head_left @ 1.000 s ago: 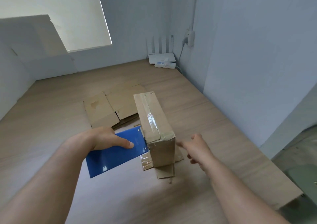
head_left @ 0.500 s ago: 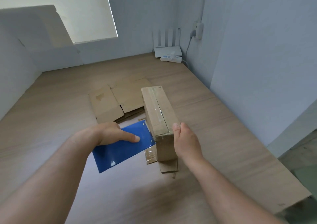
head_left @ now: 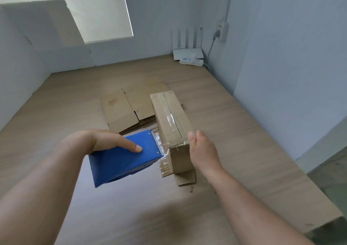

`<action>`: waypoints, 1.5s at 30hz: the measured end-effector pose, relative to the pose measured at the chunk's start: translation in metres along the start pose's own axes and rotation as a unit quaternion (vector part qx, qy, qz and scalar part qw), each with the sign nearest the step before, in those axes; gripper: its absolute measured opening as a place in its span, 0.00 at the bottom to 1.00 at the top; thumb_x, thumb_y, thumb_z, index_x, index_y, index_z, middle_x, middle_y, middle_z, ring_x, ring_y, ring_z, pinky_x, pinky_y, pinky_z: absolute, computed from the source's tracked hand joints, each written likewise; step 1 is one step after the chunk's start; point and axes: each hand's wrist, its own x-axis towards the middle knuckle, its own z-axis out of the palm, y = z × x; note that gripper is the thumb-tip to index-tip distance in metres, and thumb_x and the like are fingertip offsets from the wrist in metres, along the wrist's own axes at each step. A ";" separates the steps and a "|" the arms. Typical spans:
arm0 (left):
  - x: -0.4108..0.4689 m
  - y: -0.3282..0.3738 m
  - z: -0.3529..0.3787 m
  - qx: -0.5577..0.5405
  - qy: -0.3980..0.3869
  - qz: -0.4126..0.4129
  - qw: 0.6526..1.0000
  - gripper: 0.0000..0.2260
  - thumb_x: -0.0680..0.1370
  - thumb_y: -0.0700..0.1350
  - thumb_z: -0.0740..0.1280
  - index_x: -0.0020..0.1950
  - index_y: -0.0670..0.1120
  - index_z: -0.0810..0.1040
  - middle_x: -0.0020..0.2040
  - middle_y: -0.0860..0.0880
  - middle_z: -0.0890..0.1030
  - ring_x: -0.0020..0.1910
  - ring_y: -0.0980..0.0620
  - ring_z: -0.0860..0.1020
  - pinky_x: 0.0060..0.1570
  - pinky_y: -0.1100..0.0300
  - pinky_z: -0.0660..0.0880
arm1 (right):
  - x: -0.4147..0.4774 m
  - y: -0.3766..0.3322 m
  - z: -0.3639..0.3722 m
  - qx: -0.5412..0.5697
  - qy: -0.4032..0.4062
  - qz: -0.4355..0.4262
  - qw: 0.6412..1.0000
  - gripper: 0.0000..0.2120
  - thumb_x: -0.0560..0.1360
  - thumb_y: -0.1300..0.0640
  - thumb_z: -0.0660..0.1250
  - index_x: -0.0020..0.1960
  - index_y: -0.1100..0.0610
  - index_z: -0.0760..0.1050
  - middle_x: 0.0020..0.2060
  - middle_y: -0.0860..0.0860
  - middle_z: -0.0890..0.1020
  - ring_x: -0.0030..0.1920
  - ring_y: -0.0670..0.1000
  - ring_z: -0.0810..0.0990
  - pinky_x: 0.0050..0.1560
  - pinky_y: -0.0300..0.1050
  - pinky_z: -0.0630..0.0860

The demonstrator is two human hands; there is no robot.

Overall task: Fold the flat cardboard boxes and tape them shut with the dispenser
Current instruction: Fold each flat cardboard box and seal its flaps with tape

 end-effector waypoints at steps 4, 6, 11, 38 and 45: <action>0.003 0.017 0.016 0.008 0.060 -0.028 0.998 0.27 0.61 0.65 0.76 0.50 0.48 0.82 0.49 0.47 0.84 0.49 0.46 0.82 0.59 0.52 0.74 | 0.000 -0.002 0.003 -0.014 0.000 -0.007 1.000 0.13 0.83 0.50 0.51 0.47 0.58 0.67 0.50 0.60 0.78 0.51 0.61 0.75 0.43 0.46 0.61; 0.000 0.026 0.018 0.027 0.087 -0.033 0.995 0.24 0.65 0.65 0.73 0.51 0.49 0.81 0.51 0.48 0.82 0.51 0.47 0.80 0.58 0.53 0.73 | 0.001 -0.002 0.003 -0.012 0.000 -0.002 1.000 0.15 0.83 0.50 0.51 0.49 0.60 0.69 0.51 0.61 0.78 0.52 0.61 0.75 0.43 0.46 0.62; 0.002 0.033 0.032 0.220 0.237 -0.050 0.945 0.13 0.74 0.58 0.68 0.47 0.49 0.76 0.46 0.49 0.78 0.47 0.49 0.77 0.49 0.58 0.73 | 0.004 -0.005 0.003 -0.007 -0.001 0.009 1.000 0.15 0.83 0.51 0.50 0.49 0.60 0.69 0.51 0.60 0.78 0.52 0.61 0.75 0.44 0.47 0.64; 0.031 0.080 0.149 -0.251 0.328 0.163 0.896 0.28 0.82 0.59 0.49 0.78 0.45 0.52 0.72 0.44 0.69 0.69 0.43 0.69 0.64 0.54 0.67 | 0.012 -0.004 -0.010 -0.085 -0.075 -0.022 0.993 0.26 0.80 0.39 0.48 0.58 0.59 0.71 0.58 0.57 0.78 0.59 0.59 0.75 0.52 0.49 0.70; 0.050 0.079 0.159 -0.318 0.341 0.197 0.862 0.21 0.83 0.56 0.48 0.69 0.48 0.70 0.62 0.50 0.75 0.65 0.49 0.71 0.64 0.53 0.68 | 0.029 0.011 -0.022 -0.061 -0.088 -0.054 0.993 0.21 0.83 0.50 0.47 0.39 0.58 0.71 0.49 0.60 0.80 0.49 0.58 0.75 0.45 0.47 0.65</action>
